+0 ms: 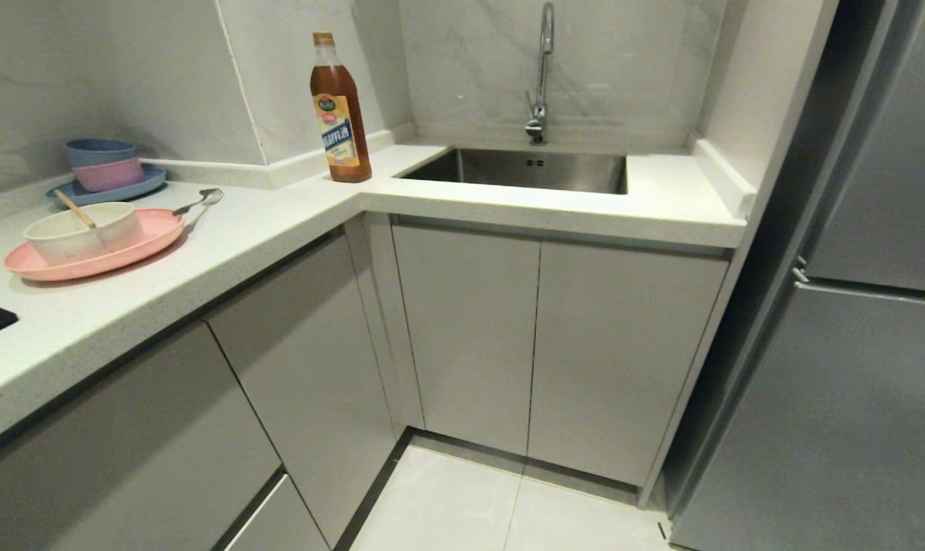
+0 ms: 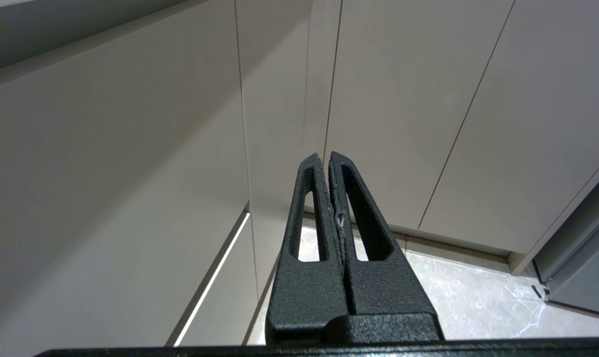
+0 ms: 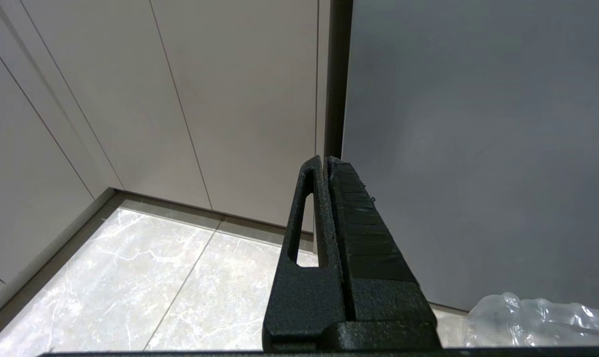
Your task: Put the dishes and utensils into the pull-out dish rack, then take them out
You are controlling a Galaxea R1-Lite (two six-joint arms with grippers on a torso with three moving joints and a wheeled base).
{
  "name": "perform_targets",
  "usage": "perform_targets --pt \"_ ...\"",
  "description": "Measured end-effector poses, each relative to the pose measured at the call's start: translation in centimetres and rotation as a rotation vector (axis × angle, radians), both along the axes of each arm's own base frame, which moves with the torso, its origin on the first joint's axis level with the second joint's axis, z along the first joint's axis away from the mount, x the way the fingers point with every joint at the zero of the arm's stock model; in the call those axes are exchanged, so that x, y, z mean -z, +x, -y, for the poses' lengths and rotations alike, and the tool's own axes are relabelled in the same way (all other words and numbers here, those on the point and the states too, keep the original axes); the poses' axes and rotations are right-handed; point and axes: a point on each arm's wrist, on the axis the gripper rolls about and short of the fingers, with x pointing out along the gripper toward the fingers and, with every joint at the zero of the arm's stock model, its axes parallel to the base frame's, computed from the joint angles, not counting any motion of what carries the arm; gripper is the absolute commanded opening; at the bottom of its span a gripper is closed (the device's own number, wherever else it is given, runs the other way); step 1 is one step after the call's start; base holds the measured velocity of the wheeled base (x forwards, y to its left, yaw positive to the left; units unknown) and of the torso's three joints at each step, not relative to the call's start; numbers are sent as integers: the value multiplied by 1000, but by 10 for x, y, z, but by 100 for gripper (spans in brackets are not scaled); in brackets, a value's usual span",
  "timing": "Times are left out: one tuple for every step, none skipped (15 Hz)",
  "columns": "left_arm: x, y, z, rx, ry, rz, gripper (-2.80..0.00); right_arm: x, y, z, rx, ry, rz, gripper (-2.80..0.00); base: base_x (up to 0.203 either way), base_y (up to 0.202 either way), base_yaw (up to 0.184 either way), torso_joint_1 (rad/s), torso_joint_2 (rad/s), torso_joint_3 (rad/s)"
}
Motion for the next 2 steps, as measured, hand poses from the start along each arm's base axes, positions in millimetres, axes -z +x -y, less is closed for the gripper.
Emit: perform_targets --pt "0 0 0 0 0 0 -280 0 0 0 0 0 0 -280 0 0 0 0 0 0" --pt "0 0 0 0 1 0 -280 0 0 0 0 0 0 -280 0 0 0 0 0 0"
